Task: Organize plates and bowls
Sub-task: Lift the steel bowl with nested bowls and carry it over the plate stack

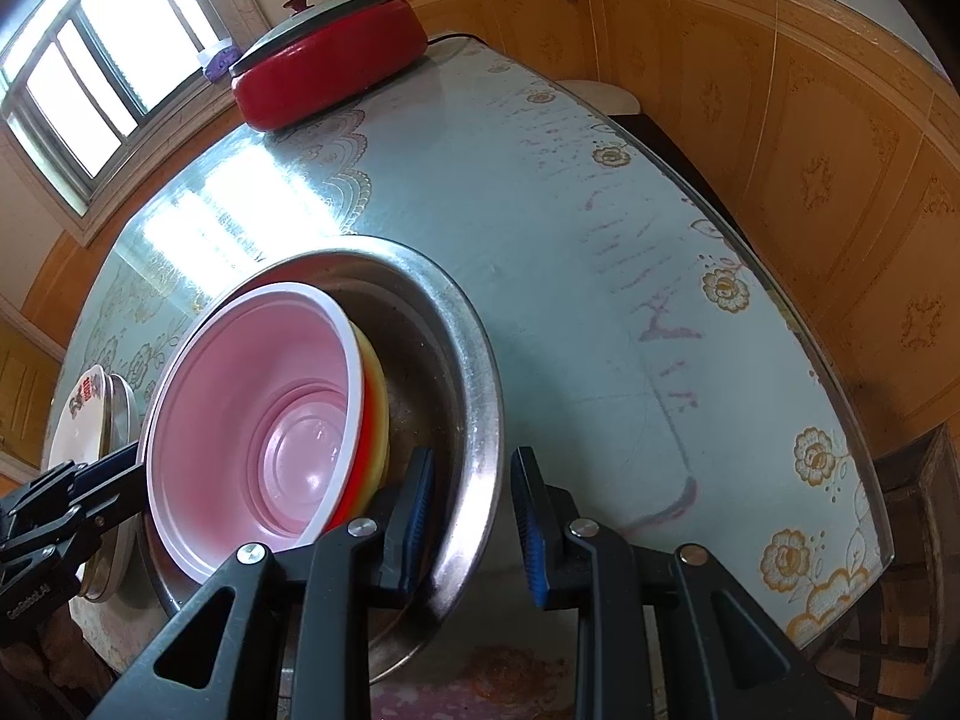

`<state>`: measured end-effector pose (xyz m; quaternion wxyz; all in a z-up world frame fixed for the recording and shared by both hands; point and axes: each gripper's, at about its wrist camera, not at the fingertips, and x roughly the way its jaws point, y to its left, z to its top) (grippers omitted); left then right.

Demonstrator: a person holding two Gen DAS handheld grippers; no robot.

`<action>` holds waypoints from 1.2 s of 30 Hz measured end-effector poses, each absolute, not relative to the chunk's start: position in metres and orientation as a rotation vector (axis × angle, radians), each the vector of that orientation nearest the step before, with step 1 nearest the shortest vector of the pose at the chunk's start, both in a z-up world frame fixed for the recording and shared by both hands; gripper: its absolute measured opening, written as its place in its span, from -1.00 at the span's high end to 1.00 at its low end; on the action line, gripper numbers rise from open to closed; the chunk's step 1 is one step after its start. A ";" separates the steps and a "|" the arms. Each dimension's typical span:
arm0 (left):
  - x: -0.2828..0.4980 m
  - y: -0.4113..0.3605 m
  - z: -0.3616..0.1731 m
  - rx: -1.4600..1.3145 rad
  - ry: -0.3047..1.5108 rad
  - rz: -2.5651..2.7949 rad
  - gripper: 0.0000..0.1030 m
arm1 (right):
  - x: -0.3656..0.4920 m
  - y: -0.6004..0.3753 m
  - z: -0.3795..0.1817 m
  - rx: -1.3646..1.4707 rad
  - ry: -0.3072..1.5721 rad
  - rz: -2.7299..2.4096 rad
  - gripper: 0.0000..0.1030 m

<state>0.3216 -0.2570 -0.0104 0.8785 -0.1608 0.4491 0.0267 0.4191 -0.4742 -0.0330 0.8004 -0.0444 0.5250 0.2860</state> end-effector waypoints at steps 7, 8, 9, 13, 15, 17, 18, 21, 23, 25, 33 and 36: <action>0.326 -0.255 -0.013 -0.349 0.933 0.059 0.60 | 0.419 -0.469 -0.031 -0.156 1.082 0.621 0.50; 0.325 -0.256 -0.013 -0.349 0.929 0.058 0.60 | 0.419 -0.468 -0.031 -0.164 1.079 0.622 0.51; 0.324 -0.255 -0.013 -0.361 0.926 0.054 0.60 | 0.419 -0.467 -0.032 -0.168 1.077 0.626 0.54; 0.322 -0.255 -0.015 -0.404 0.924 0.039 0.60 | 0.420 -0.465 -0.032 -0.181 1.059 0.645 0.72; 0.323 -0.257 -0.013 -0.402 0.932 0.048 0.60 | 0.422 -0.465 -0.033 -0.179 1.064 0.654 0.72; 0.323 -0.257 -0.012 -0.403 0.947 0.058 0.60 | 0.423 -0.464 -0.033 -0.189 1.065 0.660 0.72; 0.324 -0.257 -0.011 -0.402 0.955 0.066 0.60 | 0.422 -0.464 -0.033 -0.195 1.066 0.664 0.72; 0.329 -0.261 -0.009 -0.347 0.963 0.103 0.61 | 0.421 -0.461 -0.034 -0.226 1.068 0.671 0.71; 0.331 -0.264 -0.010 -0.334 0.962 0.108 0.63 | 0.421 -0.462 -0.035 -0.217 1.067 0.673 0.71; 0.330 -0.262 -0.012 -0.345 0.948 0.101 0.62 | 0.423 -0.464 -0.037 -0.200 1.073 0.677 0.71; 0.320 -0.262 -0.015 -0.381 0.903 0.084 0.63 | 0.421 -0.464 -0.038 -0.192 1.051 0.692 0.79; 0.317 -0.263 -0.014 -0.393 0.899 0.076 0.63 | 0.419 -0.465 -0.037 -0.190 1.052 0.693 0.80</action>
